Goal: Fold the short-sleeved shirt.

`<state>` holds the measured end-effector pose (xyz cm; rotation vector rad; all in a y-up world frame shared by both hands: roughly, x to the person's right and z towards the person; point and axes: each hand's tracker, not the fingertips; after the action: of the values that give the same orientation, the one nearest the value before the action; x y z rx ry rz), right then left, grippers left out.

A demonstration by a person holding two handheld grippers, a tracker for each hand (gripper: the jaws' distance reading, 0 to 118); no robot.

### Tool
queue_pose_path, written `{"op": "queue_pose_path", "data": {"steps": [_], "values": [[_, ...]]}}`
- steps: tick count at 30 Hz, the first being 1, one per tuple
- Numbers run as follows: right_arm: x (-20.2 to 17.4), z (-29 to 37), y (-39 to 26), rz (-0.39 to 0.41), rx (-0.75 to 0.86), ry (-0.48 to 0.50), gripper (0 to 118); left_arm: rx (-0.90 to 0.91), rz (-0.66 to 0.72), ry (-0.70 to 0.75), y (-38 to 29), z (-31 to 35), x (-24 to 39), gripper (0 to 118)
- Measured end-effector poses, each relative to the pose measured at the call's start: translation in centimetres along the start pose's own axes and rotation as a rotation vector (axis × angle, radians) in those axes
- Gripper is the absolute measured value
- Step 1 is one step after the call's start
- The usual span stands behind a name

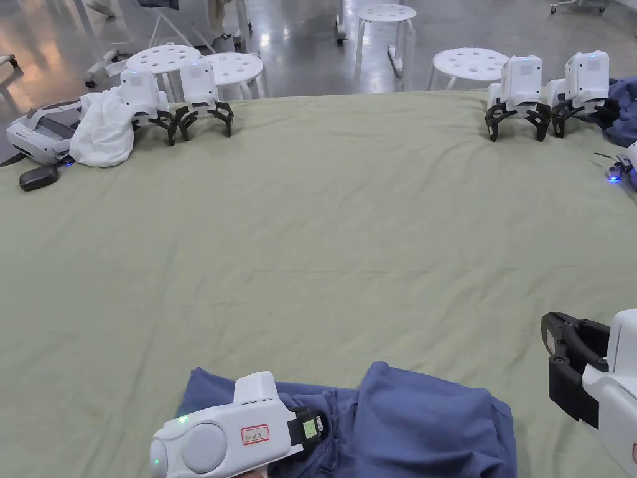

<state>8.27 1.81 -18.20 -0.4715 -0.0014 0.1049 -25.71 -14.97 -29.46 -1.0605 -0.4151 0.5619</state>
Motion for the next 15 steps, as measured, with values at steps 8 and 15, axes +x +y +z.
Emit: {"op": "queue_pose_path", "data": {"steps": [8,15], "values": [[-0.4,-0.3,0.3,0.005,0.004,0.018,4,0.022,-0.002,-0.113,0.8,3.7,-1.6,0],[-0.4,-0.2,0.5,0.003,0.011,0.014,4,0.026,-0.011,-0.08,1.8,5.8,-5.0,0]]}}
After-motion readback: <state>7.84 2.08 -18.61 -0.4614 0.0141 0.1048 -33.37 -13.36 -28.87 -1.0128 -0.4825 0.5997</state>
